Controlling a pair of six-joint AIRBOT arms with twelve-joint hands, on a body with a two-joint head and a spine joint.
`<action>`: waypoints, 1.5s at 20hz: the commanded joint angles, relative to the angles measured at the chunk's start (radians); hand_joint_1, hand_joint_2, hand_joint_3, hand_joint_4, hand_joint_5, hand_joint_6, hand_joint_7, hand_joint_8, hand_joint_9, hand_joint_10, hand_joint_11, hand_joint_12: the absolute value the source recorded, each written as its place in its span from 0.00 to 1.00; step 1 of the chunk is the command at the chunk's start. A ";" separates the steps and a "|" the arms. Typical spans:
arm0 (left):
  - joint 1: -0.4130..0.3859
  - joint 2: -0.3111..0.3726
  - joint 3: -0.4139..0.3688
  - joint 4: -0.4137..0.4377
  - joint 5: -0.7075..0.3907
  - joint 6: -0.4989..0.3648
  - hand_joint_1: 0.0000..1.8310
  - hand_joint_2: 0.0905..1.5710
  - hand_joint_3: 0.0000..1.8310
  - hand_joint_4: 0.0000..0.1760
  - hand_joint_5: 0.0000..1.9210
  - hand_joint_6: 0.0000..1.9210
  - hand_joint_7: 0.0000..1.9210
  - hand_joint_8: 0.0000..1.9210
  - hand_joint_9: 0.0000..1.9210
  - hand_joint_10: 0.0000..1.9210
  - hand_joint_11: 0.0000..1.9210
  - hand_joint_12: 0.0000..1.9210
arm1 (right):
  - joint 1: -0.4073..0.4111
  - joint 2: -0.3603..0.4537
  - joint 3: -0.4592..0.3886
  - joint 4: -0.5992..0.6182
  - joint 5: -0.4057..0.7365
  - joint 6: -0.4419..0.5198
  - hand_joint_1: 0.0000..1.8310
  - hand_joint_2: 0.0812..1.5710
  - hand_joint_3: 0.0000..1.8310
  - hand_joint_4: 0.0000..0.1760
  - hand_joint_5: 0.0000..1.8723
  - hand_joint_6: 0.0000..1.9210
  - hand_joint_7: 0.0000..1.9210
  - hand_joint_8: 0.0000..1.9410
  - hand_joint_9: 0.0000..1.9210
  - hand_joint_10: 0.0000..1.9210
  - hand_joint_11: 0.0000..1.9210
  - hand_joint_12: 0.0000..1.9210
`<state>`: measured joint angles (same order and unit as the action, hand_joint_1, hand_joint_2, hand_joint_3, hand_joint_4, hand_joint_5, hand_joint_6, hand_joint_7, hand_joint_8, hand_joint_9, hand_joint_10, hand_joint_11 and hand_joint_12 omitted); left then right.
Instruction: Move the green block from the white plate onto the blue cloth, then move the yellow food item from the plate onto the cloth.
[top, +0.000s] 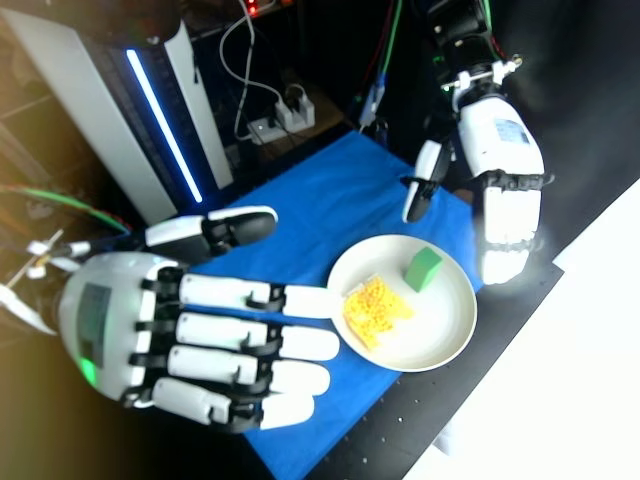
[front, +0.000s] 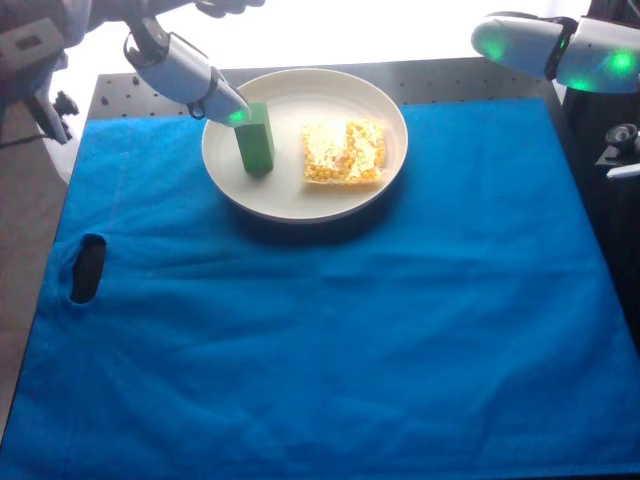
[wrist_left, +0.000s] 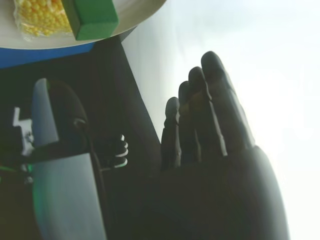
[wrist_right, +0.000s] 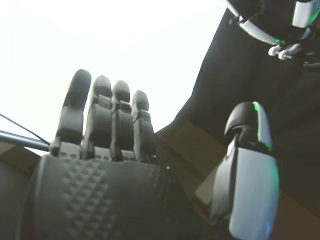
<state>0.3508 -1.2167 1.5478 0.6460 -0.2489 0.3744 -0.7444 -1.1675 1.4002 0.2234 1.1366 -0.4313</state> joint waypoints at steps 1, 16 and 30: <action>-0.015 -0.005 0.006 0.006 -0.047 0.001 0.57 0.50 0.00 0.00 0.20 0.01 0.25 0.01 0.28 0.01 0.26 0.10 | 0.015 -0.003 0.003 0.002 0.118 0.005 0.32 0.54 0.00 0.12 0.18 0.00 0.17 0.00 0.16 0.00 0.00 0.48; 0.007 -0.083 0.045 0.142 0.072 0.001 0.57 0.52 0.00 0.00 0.24 0.01 0.31 0.00 0.36 0.00 0.30 0.12 | 0.015 -0.006 -0.007 -0.015 0.118 0.005 0.30 0.56 0.00 0.16 0.17 0.00 0.17 0.00 0.16 0.00 0.00 0.46; 0.026 -0.133 0.071 0.156 0.093 0.001 0.59 0.53 0.00 0.00 0.29 0.00 0.34 0.01 0.38 0.01 0.34 0.17 | 0.015 -0.010 -0.012 -0.017 0.119 0.005 0.31 0.58 0.00 0.07 0.17 0.00 0.17 0.00 0.15 0.00 0.00 0.36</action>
<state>0.3859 -1.3464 1.6154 0.8040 -0.0887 0.3740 -0.7444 -1.1778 1.3876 0.1978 1.1385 -0.4309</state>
